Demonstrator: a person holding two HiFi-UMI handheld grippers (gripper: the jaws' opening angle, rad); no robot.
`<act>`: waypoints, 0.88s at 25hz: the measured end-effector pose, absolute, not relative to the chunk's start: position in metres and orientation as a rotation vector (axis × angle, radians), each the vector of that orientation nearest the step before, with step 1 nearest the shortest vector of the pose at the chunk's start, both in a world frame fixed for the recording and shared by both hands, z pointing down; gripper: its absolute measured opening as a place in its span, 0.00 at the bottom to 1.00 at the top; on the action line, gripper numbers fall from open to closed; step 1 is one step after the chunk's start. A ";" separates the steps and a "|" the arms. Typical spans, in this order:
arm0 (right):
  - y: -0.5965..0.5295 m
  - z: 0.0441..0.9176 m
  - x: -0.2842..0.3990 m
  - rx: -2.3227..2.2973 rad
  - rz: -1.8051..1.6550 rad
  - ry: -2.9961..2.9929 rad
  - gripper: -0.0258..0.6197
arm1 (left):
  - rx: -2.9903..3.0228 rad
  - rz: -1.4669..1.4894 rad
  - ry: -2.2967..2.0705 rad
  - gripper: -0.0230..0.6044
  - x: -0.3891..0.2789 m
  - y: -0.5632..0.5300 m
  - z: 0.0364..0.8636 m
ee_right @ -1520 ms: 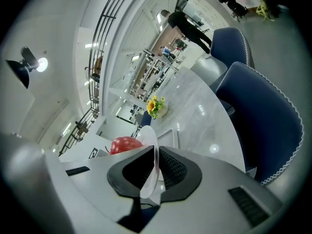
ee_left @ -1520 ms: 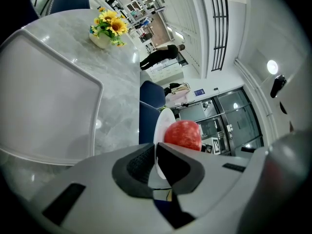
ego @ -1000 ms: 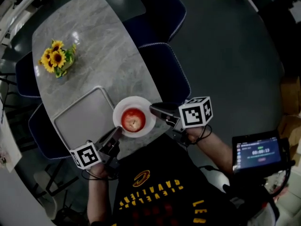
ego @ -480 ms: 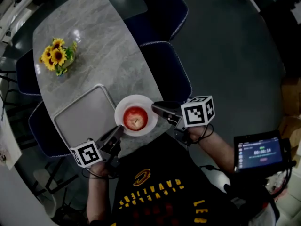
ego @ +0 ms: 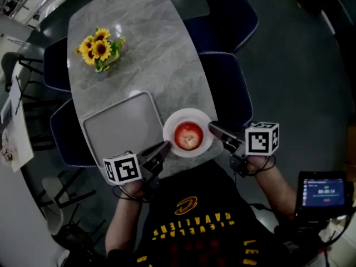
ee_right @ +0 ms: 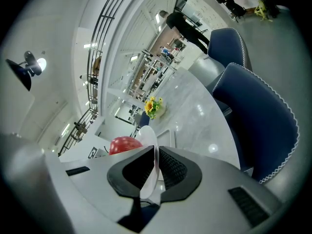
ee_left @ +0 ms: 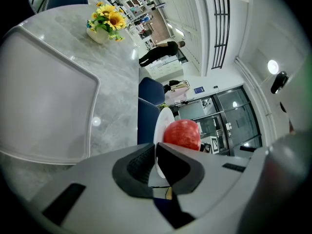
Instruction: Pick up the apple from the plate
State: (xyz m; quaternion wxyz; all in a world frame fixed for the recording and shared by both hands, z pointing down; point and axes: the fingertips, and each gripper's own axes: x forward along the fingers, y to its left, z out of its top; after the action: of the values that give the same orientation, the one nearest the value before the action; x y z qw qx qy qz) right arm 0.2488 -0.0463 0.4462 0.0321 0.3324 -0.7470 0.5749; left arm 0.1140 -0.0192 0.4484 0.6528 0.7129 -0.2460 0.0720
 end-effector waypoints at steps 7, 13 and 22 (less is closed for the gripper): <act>-0.047 0.445 0.249 1.026 1.762 -2.297 0.10 | 1.639 0.160 -0.543 0.07 0.115 -0.020 0.449; -0.048 0.443 0.248 1.019 1.768 -2.306 0.10 | 1.628 0.168 -0.549 0.07 0.114 -0.021 0.450; -0.048 0.441 0.250 1.027 1.781 -2.301 0.10 | 1.642 0.157 -0.527 0.07 0.116 -0.023 0.447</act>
State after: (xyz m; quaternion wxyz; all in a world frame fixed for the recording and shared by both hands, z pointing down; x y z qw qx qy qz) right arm 0.2497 -0.0482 0.4407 0.0278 0.3328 -0.7455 0.5768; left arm 0.1162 -0.0225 0.4471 0.6481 0.7221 -0.2319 0.0690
